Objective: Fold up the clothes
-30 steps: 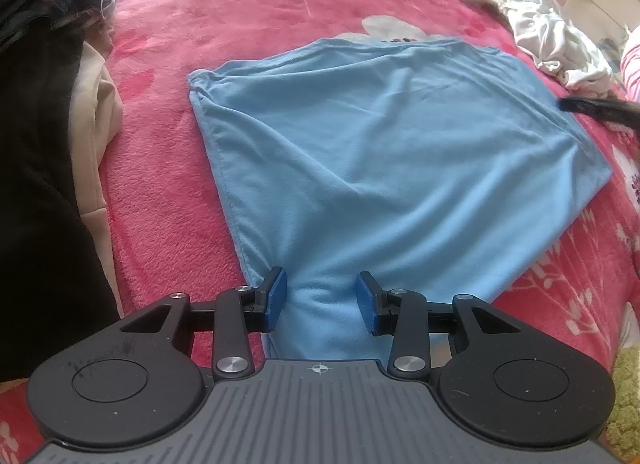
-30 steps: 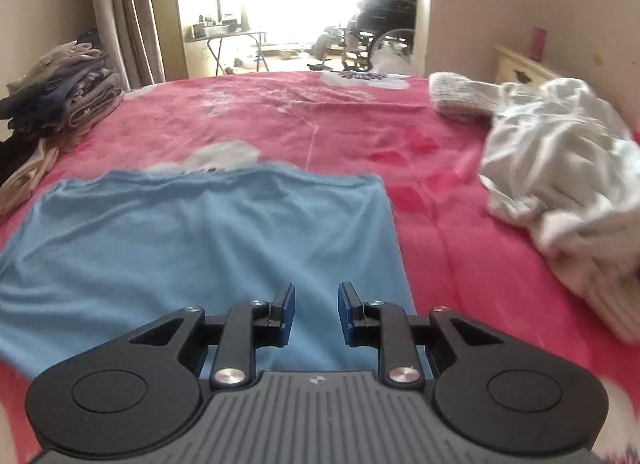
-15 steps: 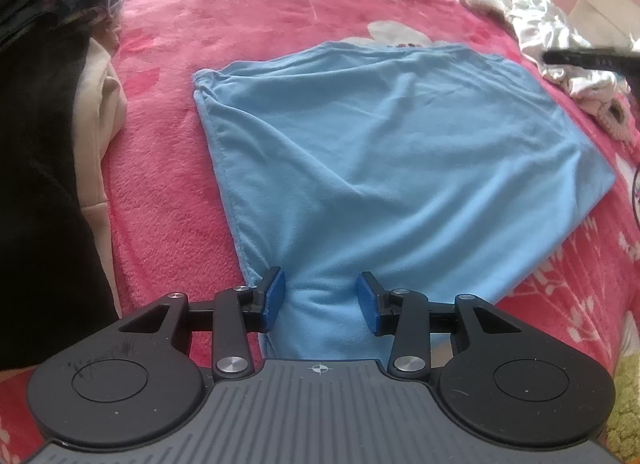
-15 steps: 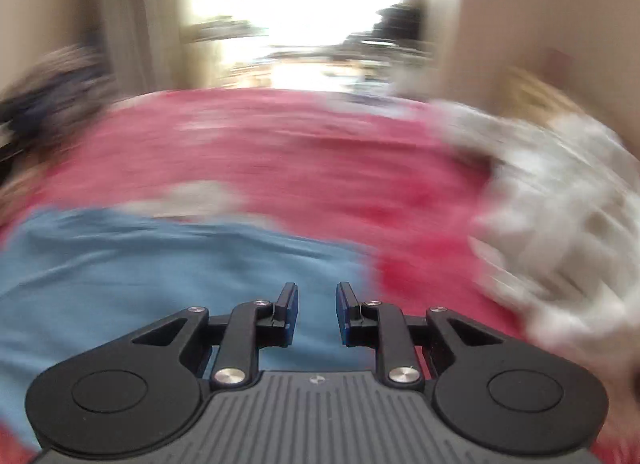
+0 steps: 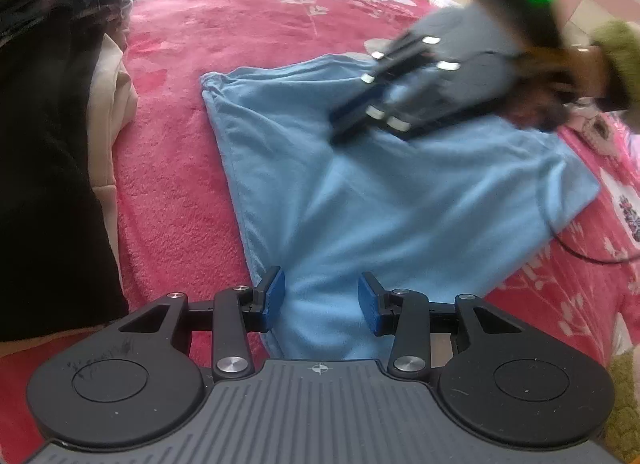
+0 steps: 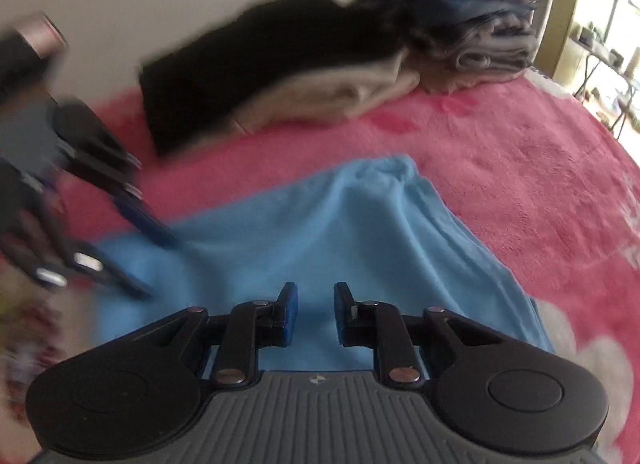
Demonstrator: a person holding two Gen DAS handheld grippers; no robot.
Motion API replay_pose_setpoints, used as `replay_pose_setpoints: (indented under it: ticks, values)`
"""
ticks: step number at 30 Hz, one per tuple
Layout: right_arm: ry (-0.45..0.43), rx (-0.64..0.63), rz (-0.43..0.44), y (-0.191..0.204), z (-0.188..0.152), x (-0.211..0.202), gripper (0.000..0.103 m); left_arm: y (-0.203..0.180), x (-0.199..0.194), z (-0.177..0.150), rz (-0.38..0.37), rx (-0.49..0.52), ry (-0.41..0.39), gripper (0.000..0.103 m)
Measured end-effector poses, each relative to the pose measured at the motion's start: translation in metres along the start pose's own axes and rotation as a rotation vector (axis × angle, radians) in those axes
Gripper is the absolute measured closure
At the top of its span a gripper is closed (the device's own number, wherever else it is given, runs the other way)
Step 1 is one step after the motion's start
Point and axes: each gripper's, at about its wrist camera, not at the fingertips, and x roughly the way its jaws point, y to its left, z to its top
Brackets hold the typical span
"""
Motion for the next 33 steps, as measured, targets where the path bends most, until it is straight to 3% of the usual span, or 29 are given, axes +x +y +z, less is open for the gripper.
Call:
replay_pose_setpoints:
  ticks: [4,6,11,13,16,17,18,23,28,33]
  values:
    - [-0.059,0.207,-0.158,-0.050,0.006,0.005,0.082,0.003,-0.002,-0.003,-0.014,-0.006,-0.006,0.062]
    - [-0.091,0.259,-0.112,-0.056,0.011,-0.003,0.081,0.004,-0.003,-0.003,-0.019,-0.014,-0.007,0.062]
    - [-0.070,0.074,0.077,-0.004,0.020,0.008,0.083,0.003,-0.002,-0.004,-0.022,-0.009,-0.005,0.062]
    - [-0.053,0.047,0.020,-0.004,0.025,0.025,0.083,0.003,-0.002,-0.006,-0.021,-0.006,-0.007,0.062]
    - [-0.080,0.257,-0.061,-0.050,0.030,0.027,0.084,0.003,-0.002,-0.008,-0.020,-0.018,-0.009,0.062]
    - [-0.090,0.335,-0.087,-0.067,0.031,0.027,0.080,0.003,-0.002,-0.009,-0.020,-0.027,-0.009,0.061]
    - [-0.109,0.356,-0.089,-0.072,0.034,0.021,0.080,0.003,-0.001,-0.009,-0.022,-0.034,-0.008,0.060]
    - [-0.139,0.246,0.080,-0.034,0.054,0.020,0.081,0.002,-0.002,-0.012,-0.024,-0.016,-0.004,0.058]
    - [-0.150,0.368,0.050,-0.059,0.056,0.024,0.085,-0.001,-0.004,-0.015,-0.017,0.001,-0.010,0.058]
    - [-0.160,0.503,0.009,-0.087,0.057,0.029,0.081,0.000,-0.006,-0.016,-0.019,-0.017,-0.009,0.058]
